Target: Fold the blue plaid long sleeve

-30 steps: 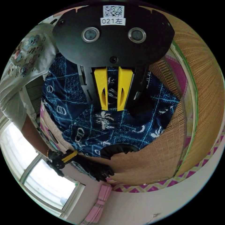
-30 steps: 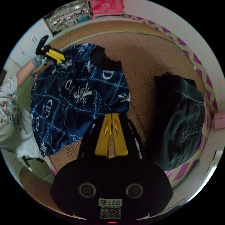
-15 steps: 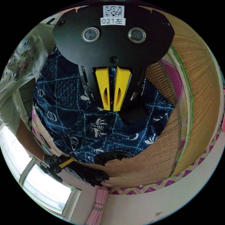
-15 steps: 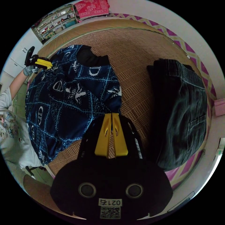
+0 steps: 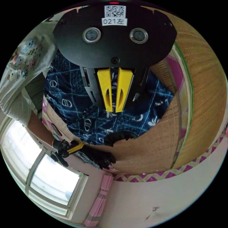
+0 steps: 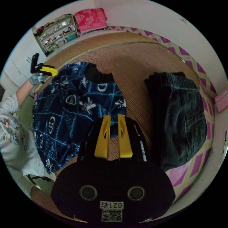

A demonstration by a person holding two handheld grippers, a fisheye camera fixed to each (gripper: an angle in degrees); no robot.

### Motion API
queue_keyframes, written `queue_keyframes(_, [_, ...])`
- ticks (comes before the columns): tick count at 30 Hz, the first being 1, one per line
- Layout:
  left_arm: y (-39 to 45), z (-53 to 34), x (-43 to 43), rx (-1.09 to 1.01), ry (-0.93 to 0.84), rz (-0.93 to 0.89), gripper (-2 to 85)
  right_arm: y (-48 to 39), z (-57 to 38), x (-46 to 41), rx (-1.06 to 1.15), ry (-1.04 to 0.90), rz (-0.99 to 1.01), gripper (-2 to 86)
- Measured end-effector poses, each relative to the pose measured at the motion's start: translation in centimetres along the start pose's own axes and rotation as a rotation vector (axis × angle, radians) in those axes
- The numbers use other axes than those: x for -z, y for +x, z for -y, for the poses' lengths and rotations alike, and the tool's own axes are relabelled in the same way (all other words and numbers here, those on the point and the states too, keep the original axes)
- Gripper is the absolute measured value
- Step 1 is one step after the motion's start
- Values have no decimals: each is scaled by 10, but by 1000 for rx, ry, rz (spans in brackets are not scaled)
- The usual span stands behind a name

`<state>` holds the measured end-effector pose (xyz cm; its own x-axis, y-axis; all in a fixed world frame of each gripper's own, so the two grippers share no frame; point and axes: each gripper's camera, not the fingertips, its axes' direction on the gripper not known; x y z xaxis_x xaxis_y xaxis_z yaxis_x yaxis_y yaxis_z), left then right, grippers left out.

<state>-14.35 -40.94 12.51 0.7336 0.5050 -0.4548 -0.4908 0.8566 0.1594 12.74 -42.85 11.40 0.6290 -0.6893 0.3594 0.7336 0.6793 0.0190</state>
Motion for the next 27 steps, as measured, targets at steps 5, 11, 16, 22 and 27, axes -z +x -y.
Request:
queue_keyframes(5, [-21, 17, -38, 26, -115, -17, 32, -38, 40, -28, 184, -132, -13, 69])
queue_keyframes(11, [-29, -2, -42, 51, -115, -45, 37, -34, 56, -64, 218, -256, 76, 48])
queue_keyframes(16, [-26, -12, -38, 28, -119, -27, 32, -28, 43, -28, 193, -92, 94, -7])
queue_keyframes(22, [-19, -24, -29, -6, -119, 28, 26, -23, 38, -34, 107, -100, 48, -9])
queue_keyframes(27, [-19, -40, -24, 37, -108, 20, 16, -28, 37, -49, 24, -126, 34, 5])
